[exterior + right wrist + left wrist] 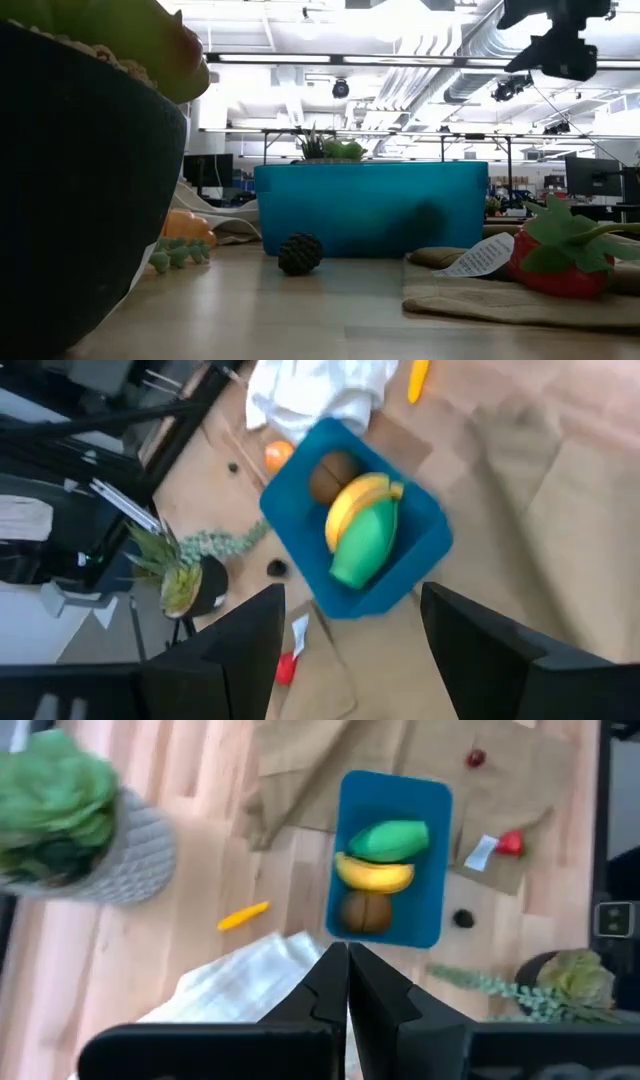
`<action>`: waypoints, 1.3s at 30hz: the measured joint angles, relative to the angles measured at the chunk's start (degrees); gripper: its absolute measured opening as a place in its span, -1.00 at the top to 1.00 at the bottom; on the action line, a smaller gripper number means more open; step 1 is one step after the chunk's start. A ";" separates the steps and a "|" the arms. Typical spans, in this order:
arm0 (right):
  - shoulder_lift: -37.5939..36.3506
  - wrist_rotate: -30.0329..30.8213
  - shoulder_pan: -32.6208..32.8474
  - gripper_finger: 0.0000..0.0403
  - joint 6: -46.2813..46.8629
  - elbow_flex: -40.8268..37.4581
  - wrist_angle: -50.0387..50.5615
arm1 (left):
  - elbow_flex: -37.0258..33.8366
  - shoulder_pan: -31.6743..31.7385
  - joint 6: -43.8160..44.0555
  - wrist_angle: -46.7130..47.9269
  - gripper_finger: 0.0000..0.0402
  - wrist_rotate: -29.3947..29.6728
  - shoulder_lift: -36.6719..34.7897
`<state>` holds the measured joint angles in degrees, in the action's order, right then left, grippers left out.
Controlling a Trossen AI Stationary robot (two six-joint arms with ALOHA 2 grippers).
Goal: Pick and placing Produce into tupperware
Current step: Put the red cherry into the blue bin
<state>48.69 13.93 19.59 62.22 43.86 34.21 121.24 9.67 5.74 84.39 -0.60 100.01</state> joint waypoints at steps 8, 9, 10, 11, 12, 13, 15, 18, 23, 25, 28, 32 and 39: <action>8.67 0.21 7.13 -0.12 11.54 0.00 -4.83 | -6.31 3.91 -1.22 2.14 0.99 0.41 -10.33; 9.82 0.75 7.86 -0.12 12.72 0.00 -6.15 | -7.84 4.42 -1.22 1.52 0.99 0.40 -12.14; 10.93 1.24 8.58 -0.12 13.98 0.00 -7.51 | -9.56 4.81 -1.03 0.71 0.99 0.42 -14.13; 11.94 2.07 9.29 -0.12 15.33 0.00 -8.49 | -11.54 5.18 -0.76 -0.30 0.99 0.45 -16.23; 12.91 2.83 9.85 -0.12 16.63 0.00 -9.56 | -13.67 5.55 -0.27 -1.69 0.99 0.43 -18.46; 13.76 3.40 10.33 -0.12 18.05 0.00 -10.83 | -16.00 5.55 0.29 -3.05 1.00 0.59 -20.76; 15.29 3.73 11.27 -0.12 20.74 0.00 -12.11 | -21.62 5.40 1.53 -6.19 0.99 0.77 -25.35; 17.52 3.71 12.87 -0.12 24.81 1.97 -10.17 | -30.87 5.29 4.16 -11.75 0.99 0.41 -32.40; 22.49 1.73 15.55 -0.07 30.76 12.22 5.89 | -44.77 5.37 9.71 -17.72 0.99 -0.01 -42.34; 24.88 0.43 16.41 -0.04 33.38 17.00 12.89 | -49.20 5.34 12.07 -19.70 0.99 -0.34 -45.44; 28.97 -3.01 17.47 -0.03 38.10 22.89 21.21 | -54.63 5.31 14.62 -21.89 1.00 -1.39 -49.05; 34.67 -6.31 18.15 -0.03 46.90 28.32 27.61 | -59.69 5.34 16.32 -23.75 0.99 -2.71 -52.10; 43.84 -11.48 17.44 -0.03 55.01 32.38 29.63 | -63.92 5.34 17.51 -24.55 0.99 -2.85 -53.45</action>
<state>92.53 2.45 37.03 117.24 76.24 63.84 57.32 15.00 23.24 59.83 -3.44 46.56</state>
